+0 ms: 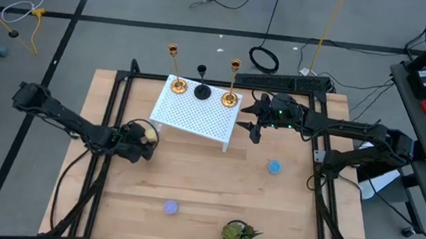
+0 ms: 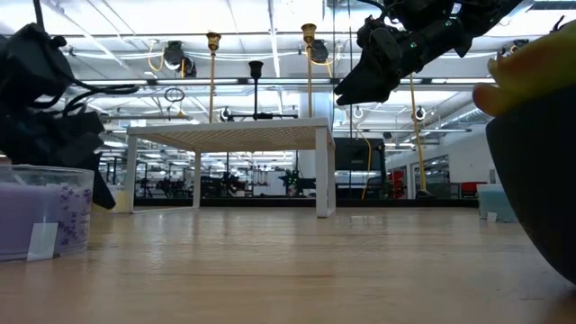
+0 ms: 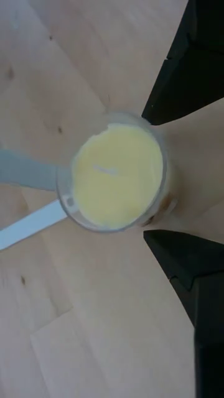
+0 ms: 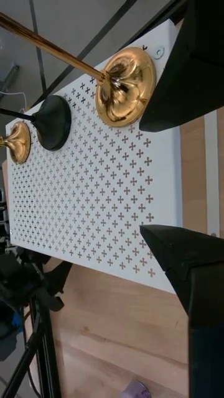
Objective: Pick & Place candle stick holders
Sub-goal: Put the yellow scented candle on the shelf
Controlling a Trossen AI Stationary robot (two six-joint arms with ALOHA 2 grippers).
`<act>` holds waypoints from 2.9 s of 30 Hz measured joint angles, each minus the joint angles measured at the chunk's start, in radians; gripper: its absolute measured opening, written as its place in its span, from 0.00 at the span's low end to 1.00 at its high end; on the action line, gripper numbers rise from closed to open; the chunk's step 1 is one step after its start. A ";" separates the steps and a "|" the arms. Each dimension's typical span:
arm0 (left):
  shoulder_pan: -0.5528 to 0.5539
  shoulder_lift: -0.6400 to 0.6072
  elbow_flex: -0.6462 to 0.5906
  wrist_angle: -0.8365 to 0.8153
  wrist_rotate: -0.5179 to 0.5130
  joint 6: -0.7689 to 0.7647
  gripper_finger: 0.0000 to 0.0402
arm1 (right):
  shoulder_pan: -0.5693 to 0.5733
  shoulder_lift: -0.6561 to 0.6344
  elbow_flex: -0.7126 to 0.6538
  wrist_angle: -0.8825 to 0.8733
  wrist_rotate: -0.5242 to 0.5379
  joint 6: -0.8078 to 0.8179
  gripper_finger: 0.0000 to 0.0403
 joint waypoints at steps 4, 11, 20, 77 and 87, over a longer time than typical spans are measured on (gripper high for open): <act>0.000 0.000 -0.019 0.034 -0.009 -0.001 0.73 | 0.000 0.000 0.000 0.000 0.000 0.000 0.63; 0.000 0.000 -0.019 0.041 -0.013 -0.050 0.73 | 0.000 0.000 0.000 0.000 0.000 -0.001 0.63; 0.001 0.000 -0.020 0.039 -0.043 0.027 0.73 | 0.000 0.000 0.000 0.000 0.000 -0.003 0.63; -0.012 0.052 -0.020 0.792 0.262 0.469 0.24 | 0.000 0.000 0.000 0.000 0.000 -0.003 0.63; -0.008 0.329 0.154 0.896 0.258 0.770 0.42 | 0.000 0.000 0.000 0.000 0.000 -0.009 0.63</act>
